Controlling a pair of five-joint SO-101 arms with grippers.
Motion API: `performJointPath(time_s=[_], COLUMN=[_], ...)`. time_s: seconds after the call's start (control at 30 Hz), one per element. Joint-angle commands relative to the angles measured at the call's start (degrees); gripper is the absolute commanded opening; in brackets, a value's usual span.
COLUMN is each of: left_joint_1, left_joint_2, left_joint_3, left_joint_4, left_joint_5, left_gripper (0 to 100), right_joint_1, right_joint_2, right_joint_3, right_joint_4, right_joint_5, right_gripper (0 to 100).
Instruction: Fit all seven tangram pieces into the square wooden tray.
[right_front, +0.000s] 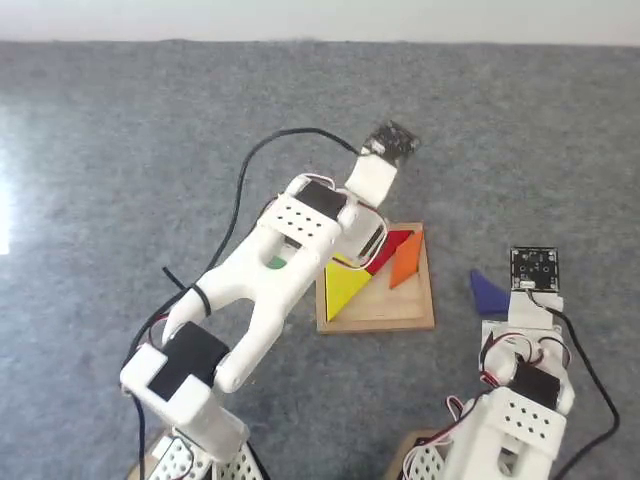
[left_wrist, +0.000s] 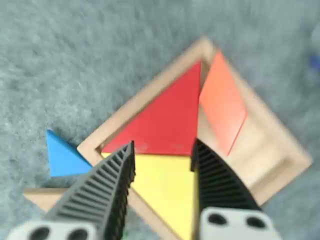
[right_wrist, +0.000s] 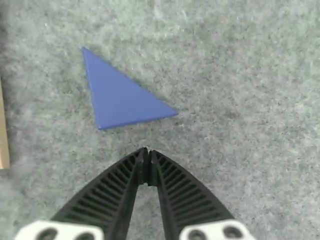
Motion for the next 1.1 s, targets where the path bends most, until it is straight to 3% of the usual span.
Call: performJointPath(time_s=[0.0,0.13,0.47,0.8,1.07], left_joint_1=[-0.5,1.2,7.4,7.3,6.9], left_joint_2=[-0.6,-0.7,6.6,7.8,-4.7], left_joint_3=[5.5,7.1,5.7,2.6,8.1], left_joint_4=[-9.2,-15.7,-28.0,-28.1,-27.3], left_joint_5=[-3.7,-3.9,5.9,6.2,6.2], left_gripper=[9,8,8,8,8], right_joint_1=[-0.3,-0.4,-0.2,-0.4,-0.4], right_joint_2=[-0.7,-0.7,-0.7,-0.7,-0.7], right_joint_3=[-1.9,-1.9,-1.9,-1.9,-1.9], right_joint_4=[-0.8,-0.8,-0.8,-0.9,-0.9], right_joint_5=[0.9,0.9,0.9,0.9,0.9], right_gripper=[0.9,0.9,0.9,0.9,0.9])
